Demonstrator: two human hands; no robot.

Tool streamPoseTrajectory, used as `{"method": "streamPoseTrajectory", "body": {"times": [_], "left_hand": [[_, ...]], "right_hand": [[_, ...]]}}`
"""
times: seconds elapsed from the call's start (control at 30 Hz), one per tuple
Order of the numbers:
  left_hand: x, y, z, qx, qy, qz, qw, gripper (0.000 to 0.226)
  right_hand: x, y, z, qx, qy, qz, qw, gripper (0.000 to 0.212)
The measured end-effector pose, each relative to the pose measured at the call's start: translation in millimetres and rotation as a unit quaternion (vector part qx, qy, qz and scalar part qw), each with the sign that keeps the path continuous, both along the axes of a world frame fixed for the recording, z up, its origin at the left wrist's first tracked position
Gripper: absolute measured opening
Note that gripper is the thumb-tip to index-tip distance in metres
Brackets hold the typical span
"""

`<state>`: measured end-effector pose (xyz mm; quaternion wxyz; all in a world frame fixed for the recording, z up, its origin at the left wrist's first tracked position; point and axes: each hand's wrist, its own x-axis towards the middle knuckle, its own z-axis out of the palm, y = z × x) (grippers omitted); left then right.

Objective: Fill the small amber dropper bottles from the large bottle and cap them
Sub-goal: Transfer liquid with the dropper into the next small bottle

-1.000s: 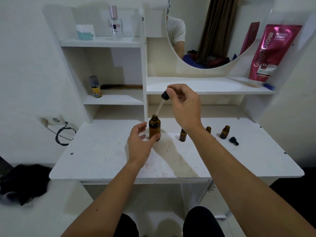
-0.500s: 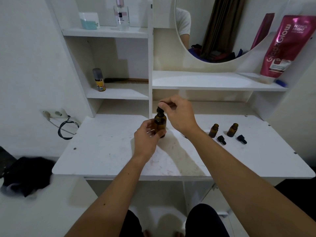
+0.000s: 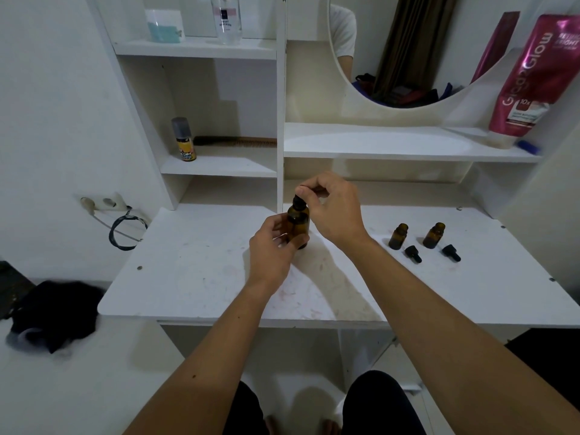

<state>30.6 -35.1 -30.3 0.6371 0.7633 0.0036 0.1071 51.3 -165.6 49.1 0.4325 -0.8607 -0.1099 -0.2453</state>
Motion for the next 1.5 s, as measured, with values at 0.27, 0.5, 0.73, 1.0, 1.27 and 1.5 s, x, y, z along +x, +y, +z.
{"method": "streamPoseTrajectory", "body": {"times": [0.27,0.5,0.73,1.0,1.27,1.5], "left_hand": [[-2,-1,-1,0.024,-0.011,0.007,1.000,0.050],[-1,-2,-3,0.061,-0.023,0.026,0.998,0.052],[-3,-2,-1,0.059,-0.018,0.026,0.998,0.053],[-13,-3,0,0.024,-0.016,0.047,0.998,0.057],[-56,-23,5,-0.007,-0.011,0.111,0.994,0.044],[-73,-94,6,0.009,-0.019,-0.018,1.000,0.037]], "right_hand": [[-3,-2,1,0.004,0.004,0.013,1.000,0.015],[-7,-5,18,0.070,-0.003,0.008,0.998,0.012],[-14,-14,43,0.137,-0.048,-0.007,0.989,0.016],[-29,-43,47,0.176,-0.049,-0.027,0.983,0.017],[-56,-83,38,0.186,-0.049,-0.053,0.980,0.014],[-69,-134,31,0.191,-0.048,-0.105,0.975,0.012]]}}
